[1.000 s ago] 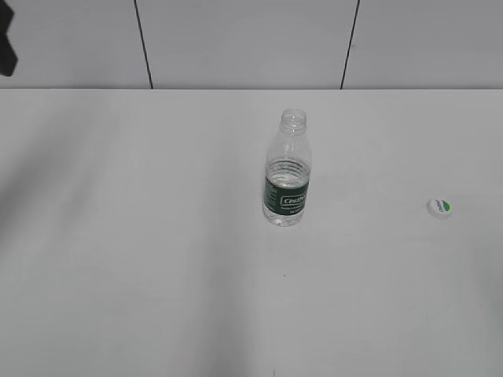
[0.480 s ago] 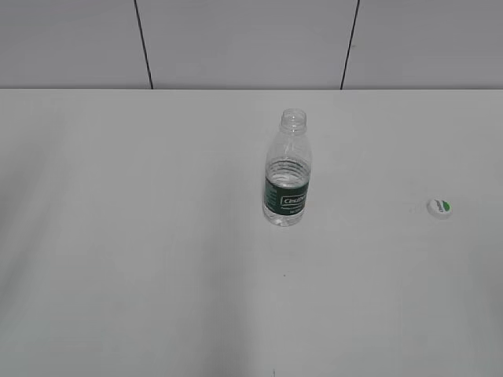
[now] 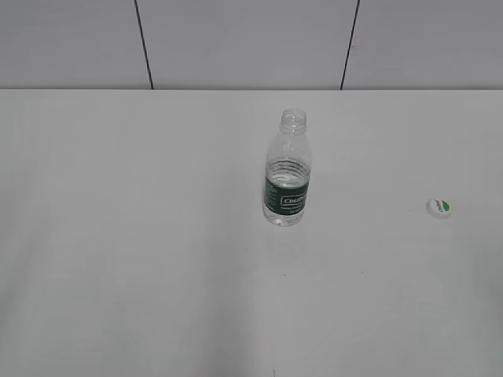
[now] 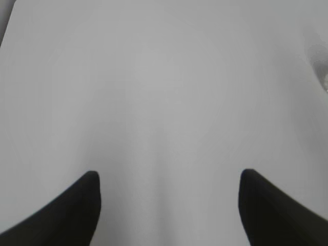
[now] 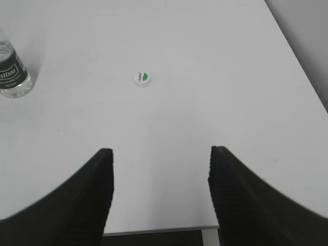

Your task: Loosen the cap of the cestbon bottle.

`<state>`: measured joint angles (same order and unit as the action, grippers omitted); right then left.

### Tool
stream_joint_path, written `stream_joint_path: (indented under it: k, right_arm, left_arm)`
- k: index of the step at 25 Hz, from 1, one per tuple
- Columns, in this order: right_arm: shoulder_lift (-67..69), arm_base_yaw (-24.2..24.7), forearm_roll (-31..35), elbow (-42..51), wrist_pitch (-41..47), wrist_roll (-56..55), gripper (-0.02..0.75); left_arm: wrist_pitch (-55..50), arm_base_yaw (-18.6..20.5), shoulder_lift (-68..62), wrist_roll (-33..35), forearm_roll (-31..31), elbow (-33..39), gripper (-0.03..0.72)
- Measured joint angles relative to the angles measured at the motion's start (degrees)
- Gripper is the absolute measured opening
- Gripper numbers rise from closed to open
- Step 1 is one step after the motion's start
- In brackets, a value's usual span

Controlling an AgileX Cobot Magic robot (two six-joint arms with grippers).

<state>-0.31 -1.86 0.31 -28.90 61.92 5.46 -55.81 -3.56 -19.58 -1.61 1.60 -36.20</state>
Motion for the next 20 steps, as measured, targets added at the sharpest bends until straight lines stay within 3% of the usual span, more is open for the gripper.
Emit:
stream_joint_path:
  k: [14, 20]
  right_arm:
    - [0.0, 0.0, -0.3, 0.0, 0.0, 0.0, 0.459]
    - [0.0, 0.0, 0.0, 0.0, 0.0, 0.0, 0.459]
  left_arm:
    - [0.0, 0.0, 19.4, 0.2, -1.1, 3.7, 0.498]
    - [-4.4, 0.0, 19.9, 2.0, -2.3, 4.2, 0.498]
